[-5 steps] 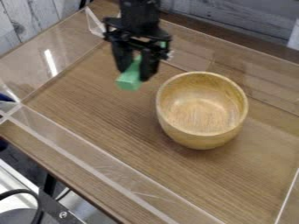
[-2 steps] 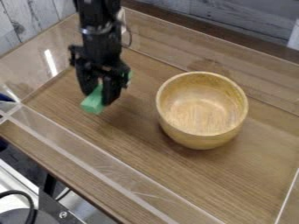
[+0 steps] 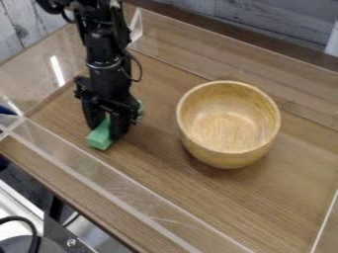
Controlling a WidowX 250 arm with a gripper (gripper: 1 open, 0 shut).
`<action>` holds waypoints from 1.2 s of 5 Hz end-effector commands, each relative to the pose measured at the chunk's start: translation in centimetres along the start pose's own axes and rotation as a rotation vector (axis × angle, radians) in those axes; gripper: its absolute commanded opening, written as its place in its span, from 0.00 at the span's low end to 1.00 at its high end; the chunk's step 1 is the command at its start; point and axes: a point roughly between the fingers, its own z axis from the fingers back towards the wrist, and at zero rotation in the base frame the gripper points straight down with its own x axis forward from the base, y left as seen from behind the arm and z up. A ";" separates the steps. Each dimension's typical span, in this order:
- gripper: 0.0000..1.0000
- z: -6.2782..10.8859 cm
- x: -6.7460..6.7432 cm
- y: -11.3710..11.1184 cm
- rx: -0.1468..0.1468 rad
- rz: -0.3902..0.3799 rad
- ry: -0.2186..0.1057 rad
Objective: Remove the green block from inside the brown bowl and put it on the table
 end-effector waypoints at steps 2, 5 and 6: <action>0.00 1.5 0.4 0.5 -0.003 0.020 -0.035; 0.00 3.3 0.4 0.3 -0.031 0.030 -0.047; 0.00 3.6 0.5 0.3 -0.035 0.036 -0.051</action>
